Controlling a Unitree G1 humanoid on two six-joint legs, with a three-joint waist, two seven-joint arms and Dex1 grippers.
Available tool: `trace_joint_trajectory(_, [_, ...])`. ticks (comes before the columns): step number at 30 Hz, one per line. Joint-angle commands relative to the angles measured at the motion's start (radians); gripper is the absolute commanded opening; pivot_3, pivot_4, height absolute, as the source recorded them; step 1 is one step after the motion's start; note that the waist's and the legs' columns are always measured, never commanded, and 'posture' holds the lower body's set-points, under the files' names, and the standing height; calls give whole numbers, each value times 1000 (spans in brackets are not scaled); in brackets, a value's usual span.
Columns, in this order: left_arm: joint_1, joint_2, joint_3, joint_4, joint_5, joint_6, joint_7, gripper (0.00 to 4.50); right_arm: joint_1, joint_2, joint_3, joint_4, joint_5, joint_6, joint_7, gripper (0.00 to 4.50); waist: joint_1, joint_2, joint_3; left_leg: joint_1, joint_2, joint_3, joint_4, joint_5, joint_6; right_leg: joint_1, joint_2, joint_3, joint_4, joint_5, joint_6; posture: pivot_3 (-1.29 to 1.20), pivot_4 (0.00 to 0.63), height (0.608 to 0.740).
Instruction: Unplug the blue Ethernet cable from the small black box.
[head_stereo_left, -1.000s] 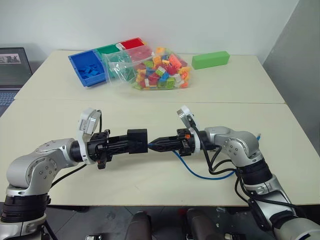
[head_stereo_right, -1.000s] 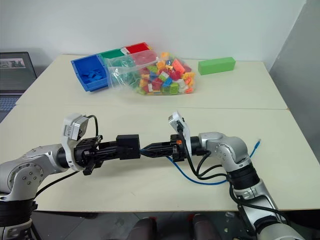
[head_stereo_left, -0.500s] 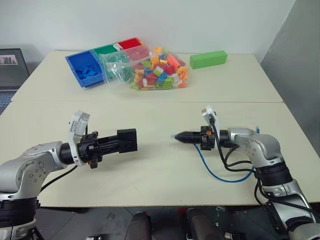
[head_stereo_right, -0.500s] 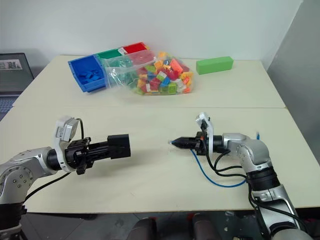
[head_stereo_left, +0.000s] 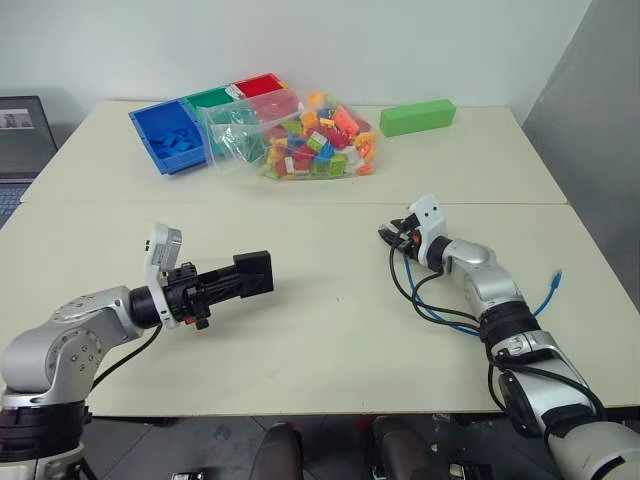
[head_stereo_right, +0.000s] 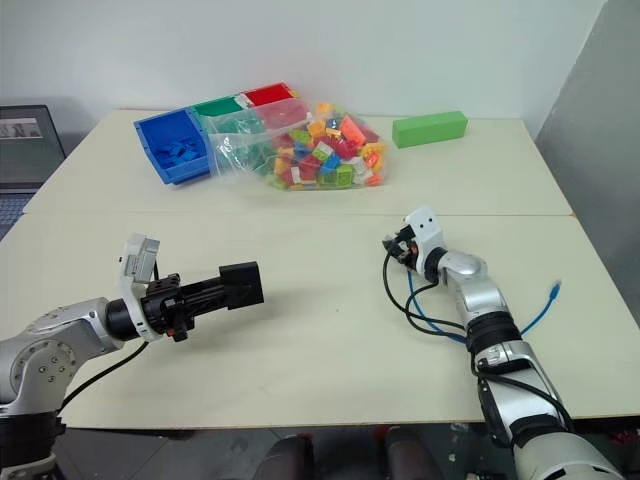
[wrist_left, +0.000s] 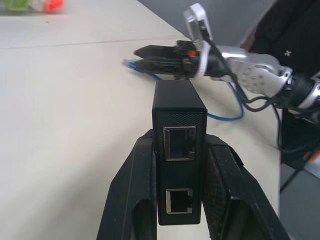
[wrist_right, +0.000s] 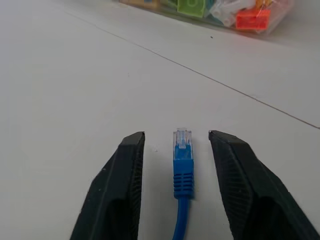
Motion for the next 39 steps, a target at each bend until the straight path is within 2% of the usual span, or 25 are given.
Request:
trace_joint_trajectory(1, [-47,-55,22,31,88,-117,115,781,17,-56,-30,-170,31,25,78,3101,2,0,0,0,0,0,0,0,0,0,0,0,0,0,0,0,150,740])
trace_joint_trajectory(4, [-120,-147,34,144,214,-290,265,781,81,-101,11,-441,123,151,223,3890,13,1,0,0,0,-1,0,0,0,1,0,0,1,-2,3,0,150,740])
trace_joint_trajectory(6, [-145,-179,30,205,281,-387,309,781,99,-109,26,-540,140,208,239,4411,14,1,0,0,1,-2,0,0,0,1,0,-1,0,-2,3,0,150,740])
trace_joint_trajectory(11, [-204,-256,1,407,437,-634,414,781,102,-81,67,-711,157,341,209,4411,14,1,0,1,0,-1,0,0,0,1,0,-1,1,-1,2,0,150,740])
trace_joint_trajectory(18, [-256,-321,-14,619,497,-768,451,781,116,-72,151,-794,148,404,229,4411,22,0,0,0,0,-1,1,0,0,1,0,-2,1,0,0,0,150,740])
trace_joint_trajectory(21, [-262,-329,-13,664,500,-792,445,1714,122,-78,165,-808,146,411,239,4446,22,0,0,0,-1,-1,1,0,0,1,0,-3,1,0,0,0,150,740])
trace_joint_trajectory(27, [-249,-331,-11,682,493,-807,432,2957,126,-85,163,-813,150,415,237,4446,22,0,0,0,0,-1,1,0,0,1,0,-3,1,0,0,0,150,740])
trace_joint_trajectory(28, [-245,-332,-9,679,493,-805,433,3018,126,-85,163,-813,150,415,237,4446,22,0,0,0,0,-1,1,0,0,1,0,-3,1,0,0,0,150,740])
trace_joint_trajectory(29, [-242,-332,-8,676,493,-804,434,3365,125,-85,163,-812,151,416,237,4446,22,0,0,0,0,-1,1,0,0,1,0,-3,1,0,0,0,150,740])
trace_joint_trajectory(33, [-202,-331,-7,625,501,-785,461,4129,124,-87,167,-810,150,417,240,4446,22,0,0,0,0,-1,1,0,0,1,0,-3,1,0,0,0,150,740])
trace_joint_trajectory(35, [-151,-322,-11,548,502,-760,468,4464,132,-95,168,-813,148,419,243,4446,20,0,0,0,0,-1,1,0,0,1,0,-3,1,0,0,0,150,740])
trace_joint_trajectory(39, [-6,-280,-1,308,501,-633,502,4464,169,-125,158,-831,149,426,249,4446,18,0,0,0,0,-1,1,0,0,1,-1,-2,1,0,0,0,150,740])
